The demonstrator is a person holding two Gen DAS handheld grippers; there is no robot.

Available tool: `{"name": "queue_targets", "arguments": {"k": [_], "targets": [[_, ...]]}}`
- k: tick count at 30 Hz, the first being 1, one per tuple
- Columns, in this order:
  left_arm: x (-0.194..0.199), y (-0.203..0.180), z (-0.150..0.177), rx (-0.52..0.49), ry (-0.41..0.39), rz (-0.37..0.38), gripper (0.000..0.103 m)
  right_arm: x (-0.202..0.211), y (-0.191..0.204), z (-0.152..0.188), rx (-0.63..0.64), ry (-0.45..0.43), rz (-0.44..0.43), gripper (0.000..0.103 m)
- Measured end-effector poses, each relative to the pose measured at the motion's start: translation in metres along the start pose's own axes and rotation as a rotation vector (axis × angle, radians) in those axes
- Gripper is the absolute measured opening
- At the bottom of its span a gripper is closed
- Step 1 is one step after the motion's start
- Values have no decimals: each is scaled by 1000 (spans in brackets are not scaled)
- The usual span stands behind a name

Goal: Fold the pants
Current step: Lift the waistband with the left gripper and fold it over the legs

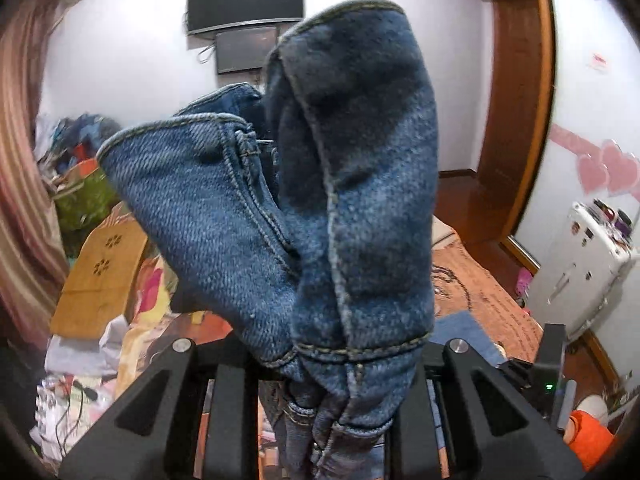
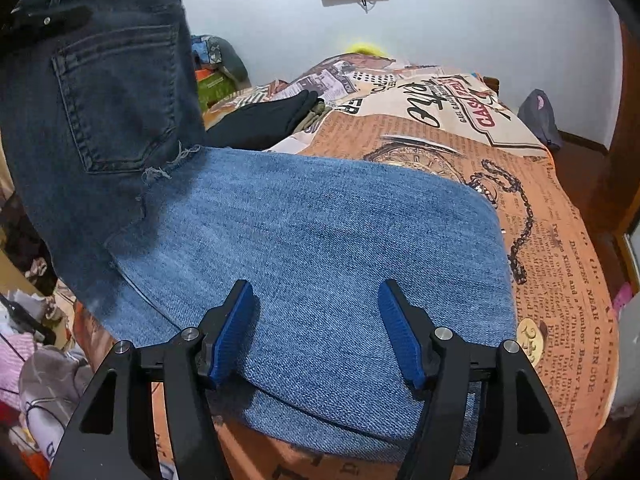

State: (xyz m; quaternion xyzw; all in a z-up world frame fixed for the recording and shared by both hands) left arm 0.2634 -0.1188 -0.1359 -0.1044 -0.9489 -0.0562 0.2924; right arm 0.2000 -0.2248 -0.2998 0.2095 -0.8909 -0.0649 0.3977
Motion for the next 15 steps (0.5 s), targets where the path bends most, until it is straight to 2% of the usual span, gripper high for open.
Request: {"name": "queue_targets", "arguments": {"k": [3, 6, 10, 15], "targets": [[-4, -19, -3, -14, 13, 44, 19, 2, 0, -1, -3, -8, 1, 63], [-9, -40, 0, -20, 24, 80, 19, 22, 0, -8, -33, -56, -27, 62], [-27, -67, 13, -61, 62, 125, 19, 57, -20, -12, -24, -113, 51, 62], [-49, -109, 35, -138, 110, 175, 19, 66, -65, 11, -77, -69, 148, 62]]}}
Point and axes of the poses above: each gripper's, at about its wrist camera, not at the fingertips, and x roughly against the way its jaws point, y to its left, z to its underside, the point moved 10 cm from there along -x, roughly the way its jaws point, and after that the axes turned 3 degrees about -z, right-handed, at the moved point
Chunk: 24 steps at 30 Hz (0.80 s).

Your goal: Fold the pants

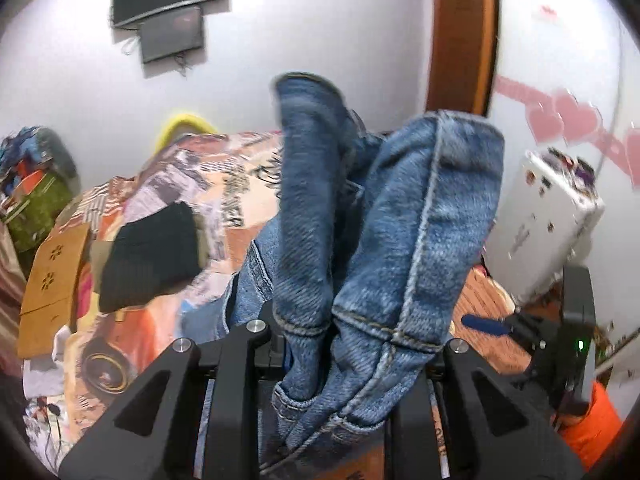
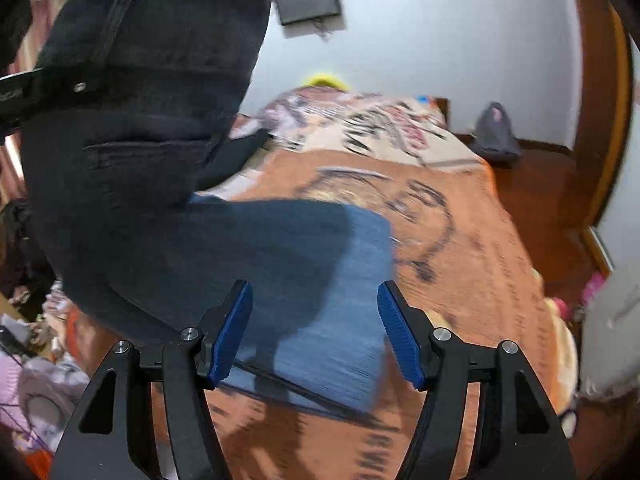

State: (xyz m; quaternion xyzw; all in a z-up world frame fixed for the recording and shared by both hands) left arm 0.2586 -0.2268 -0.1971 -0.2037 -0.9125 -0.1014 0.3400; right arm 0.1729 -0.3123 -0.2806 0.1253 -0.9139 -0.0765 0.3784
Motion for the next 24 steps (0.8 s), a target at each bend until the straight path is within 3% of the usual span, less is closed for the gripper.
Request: {"name": "queue_targets", "arguments": {"k": [3, 7, 10, 13, 15, 19, 22, 24], "targets": [[-20, -28, 20, -57, 42, 9, 19, -11, -16, 19, -58, 58, -6, 62], [-54, -63, 57, -151, 144, 10, 21, -2, -24, 18, -84, 35, -8, 62], [-68, -86, 82, -260, 183, -41, 23, 11, -32, 17, -86, 14, 26, 62], [-77, -99, 104, -390, 189, -97, 34, 21, -38, 19, -111, 4, 23, 62], [-76, -103, 111, -437, 200, -92, 52, 24, -38, 23, -122, 4, 18, 62], [-71, -107, 113, -440, 228, -57, 62, 27, -33, 31, -133, 3, 3, 62], [-65, -105, 112, -363, 269, 2, 78, 26, -31, 35, -136, 6, -3, 62], [-59, -103, 110, -314, 288, 38, 79, 28, -30, 35, -136, 5, -5, 62]]}}
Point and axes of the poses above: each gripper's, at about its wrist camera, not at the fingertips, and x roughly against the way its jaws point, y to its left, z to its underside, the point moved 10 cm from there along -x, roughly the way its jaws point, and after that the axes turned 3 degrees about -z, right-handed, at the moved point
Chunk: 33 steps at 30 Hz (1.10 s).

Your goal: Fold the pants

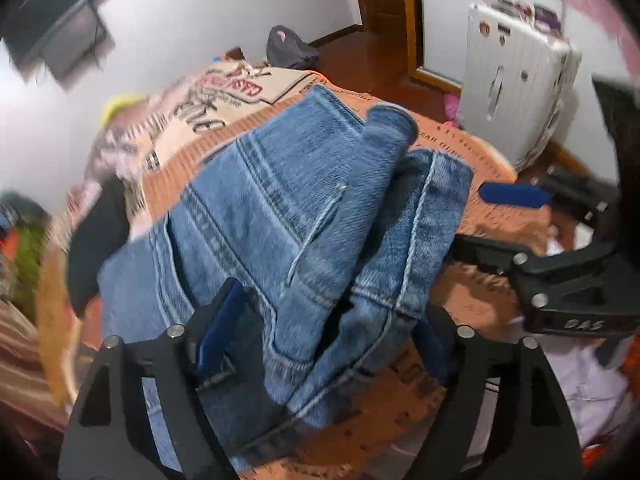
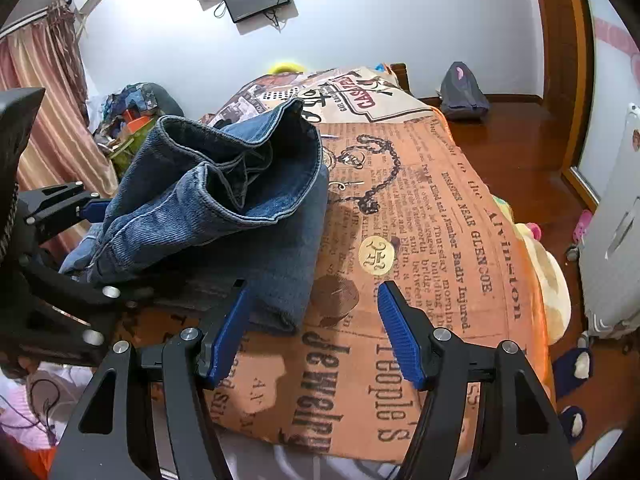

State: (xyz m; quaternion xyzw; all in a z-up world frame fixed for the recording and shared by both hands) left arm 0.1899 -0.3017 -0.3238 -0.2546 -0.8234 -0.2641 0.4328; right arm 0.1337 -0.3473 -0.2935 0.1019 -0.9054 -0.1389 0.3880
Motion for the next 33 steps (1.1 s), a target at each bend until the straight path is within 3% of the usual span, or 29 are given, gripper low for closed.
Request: {"name": "queue_targets", "arguments": {"k": [9, 14, 18, 24, 29, 33], "targets": [[46, 13, -3, 77, -40, 60, 79, 7, 10, 2, 23, 0, -4, 62], [80, 70, -16, 169, -131, -16, 90, 4, 21, 5, 40, 16, -19, 62], [78, 132, -20, 249, -150, -113, 93, -2, 35, 8, 57, 38, -38, 62], [36, 224, -23, 312, -148, -273, 93, -10, 45, 9, 62, 68, -28, 62], [-37, 271, -21, 310, -43, -325, 93, -6, 43, 12, 7, 96, -52, 62], [-92, 282, -7, 262, 63, -376, 93, -17, 49, 19, -34, 121, -91, 64]]}}
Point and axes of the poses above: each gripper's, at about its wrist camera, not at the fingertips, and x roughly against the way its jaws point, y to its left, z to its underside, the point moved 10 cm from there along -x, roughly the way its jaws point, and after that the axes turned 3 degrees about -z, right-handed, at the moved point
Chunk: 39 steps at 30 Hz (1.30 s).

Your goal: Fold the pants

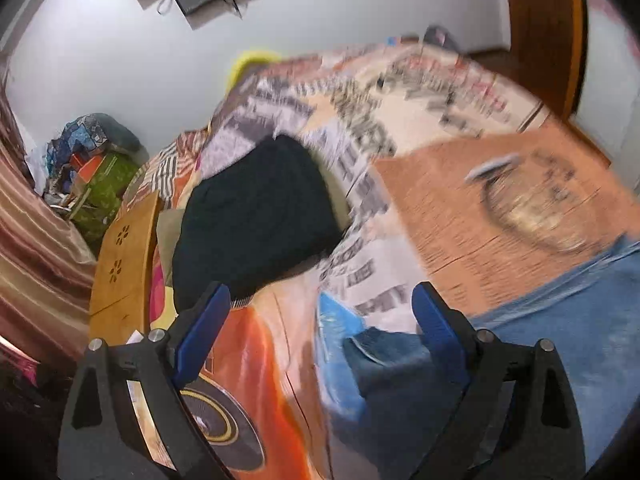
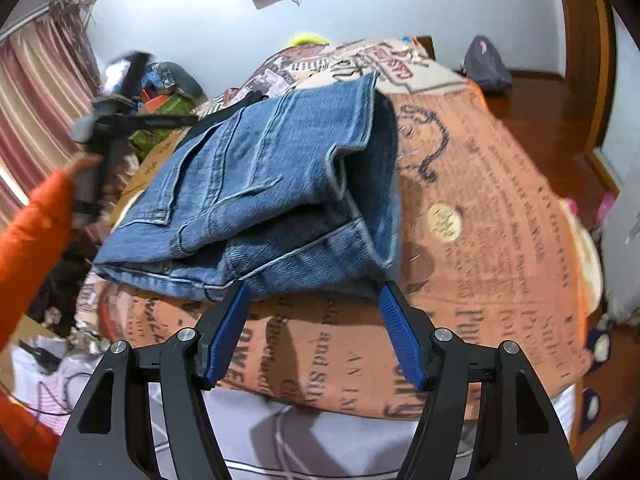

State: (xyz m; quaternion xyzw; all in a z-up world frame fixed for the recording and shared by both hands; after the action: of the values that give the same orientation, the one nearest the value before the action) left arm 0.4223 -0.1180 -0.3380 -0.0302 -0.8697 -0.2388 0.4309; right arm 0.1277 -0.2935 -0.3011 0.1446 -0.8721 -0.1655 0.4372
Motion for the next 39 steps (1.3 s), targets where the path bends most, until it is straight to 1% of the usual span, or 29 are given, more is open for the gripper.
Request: {"name": "queue_targets", "arguments": {"k": [1, 3, 6, 9, 11, 12, 16, 19, 21, 23, 26, 27, 29, 30, 33, 37, 39], "targets": [[-13, -6, 8, -23, 30, 13, 93, -6, -1, -1, 2, 7, 7, 66], [-22, -12, 19, -17, 55, 59, 92, -14, -4, -5, 1, 11, 19, 67], [-20, -9, 34, 27, 71, 108, 88, -20, -12, -18, -2, 10, 29, 67], [-13, 0, 53, 40, 103, 150, 87, -27, -23, -35, 27, 7, 74, 67], [-4, 6, 73, 44, 125, 169, 87, -33, -28, -47, 45, 2, 99, 67], [1, 8, 79, 45, 125, 171, 87, -37, -30, -54, 53, 1, 107, 67], [35, 20, 116, 56, 87, 167, 87, -60, -33, -81, 103, 8, 117, 67], [60, 23, 143, 106, 86, 198, 87, -79, -29, -105, 156, 14, 123, 67], [71, 23, 154, 137, 83, 209, 86, -92, -23, -118, 183, 20, 118, 67], [84, 18, 165, 192, 82, 241, 86, -106, -16, -132, 208, 28, 116, 67], [98, 8, 171, 245, 69, 279, 85, -117, -9, -141, 226, 44, 116, 66], [102, 5, 170, 242, 55, 273, 85, -116, -9, -141, 229, 50, 115, 65], [109, 5, 169, 205, 15, 227, 84, -113, -11, -140, 235, 59, 114, 65], [110, 6, 167, 194, 6, 219, 84, -109, -14, -137, 230, 62, 108, 65], [111, 18, 161, 210, 6, 219, 84, -88, -19, -130, 205, 60, 89, 65], [119, 49, 130, 291, -69, 219, 84, -59, -15, -129, 189, 29, 70, 65], [122, 56, 114, 317, -95, 238, 84, -49, -7, -130, 187, 15, 49, 65]]}}
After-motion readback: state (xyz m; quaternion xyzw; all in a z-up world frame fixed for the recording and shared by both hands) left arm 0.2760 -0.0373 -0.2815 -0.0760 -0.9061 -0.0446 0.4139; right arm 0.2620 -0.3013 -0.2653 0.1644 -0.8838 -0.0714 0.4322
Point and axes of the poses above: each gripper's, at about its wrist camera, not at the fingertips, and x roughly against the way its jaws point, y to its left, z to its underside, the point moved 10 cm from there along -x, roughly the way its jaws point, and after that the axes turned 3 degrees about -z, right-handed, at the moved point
